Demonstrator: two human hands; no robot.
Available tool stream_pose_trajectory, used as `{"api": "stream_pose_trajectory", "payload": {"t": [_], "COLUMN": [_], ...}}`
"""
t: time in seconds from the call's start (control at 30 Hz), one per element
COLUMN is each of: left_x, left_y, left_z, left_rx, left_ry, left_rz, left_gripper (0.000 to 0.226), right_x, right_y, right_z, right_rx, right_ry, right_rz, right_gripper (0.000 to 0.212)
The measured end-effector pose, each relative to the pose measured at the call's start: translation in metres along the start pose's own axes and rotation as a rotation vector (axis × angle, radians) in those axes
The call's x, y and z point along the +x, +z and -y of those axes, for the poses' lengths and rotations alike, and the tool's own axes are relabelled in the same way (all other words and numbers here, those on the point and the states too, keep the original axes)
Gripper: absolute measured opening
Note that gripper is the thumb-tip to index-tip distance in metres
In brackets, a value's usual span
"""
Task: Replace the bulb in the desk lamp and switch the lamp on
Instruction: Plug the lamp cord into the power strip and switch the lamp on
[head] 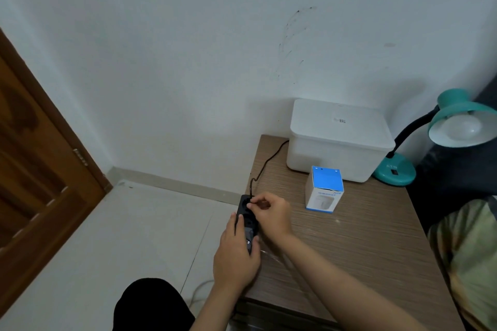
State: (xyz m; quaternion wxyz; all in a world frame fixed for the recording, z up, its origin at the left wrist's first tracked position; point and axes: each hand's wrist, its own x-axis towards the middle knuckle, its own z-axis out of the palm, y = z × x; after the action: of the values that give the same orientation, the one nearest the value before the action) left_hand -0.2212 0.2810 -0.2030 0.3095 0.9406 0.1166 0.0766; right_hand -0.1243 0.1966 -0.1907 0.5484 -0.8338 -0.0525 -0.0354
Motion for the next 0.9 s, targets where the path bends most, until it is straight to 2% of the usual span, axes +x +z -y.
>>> {"api": "stream_pose_trajectory", "payload": {"t": [0.1, 0.6, 0.73, 0.9], "left_x": [0.001, 0.000, 0.000, 0.000], "left_y": [0.001, 0.001, 0.000, -0.002], "left_z": [0.001, 0.000, -0.001, -0.002], "left_rx": [0.004, 0.012, 0.020, 0.028], "left_ry": [-0.001, -0.002, 0.003, 0.020], "left_rz": [-0.001, -0.016, 0.000, 0.024], "left_gripper": [0.065, 0.064, 0.064, 0.063], "right_x": [-0.001, 0.011, 0.009, 0.005], "right_y": [0.002, 0.000, 0.000, -0.008], "right_z": [-0.005, -0.002, -0.002, 0.001], "right_rx": [0.072, -0.090, -0.110, -0.078], "right_ry": [0.073, 0.017, 0.027, 0.055], "right_rz": [-0.003, 0.097, 0.084, 0.163], "right_gripper": [0.011, 0.014, 0.012, 0.014]}}
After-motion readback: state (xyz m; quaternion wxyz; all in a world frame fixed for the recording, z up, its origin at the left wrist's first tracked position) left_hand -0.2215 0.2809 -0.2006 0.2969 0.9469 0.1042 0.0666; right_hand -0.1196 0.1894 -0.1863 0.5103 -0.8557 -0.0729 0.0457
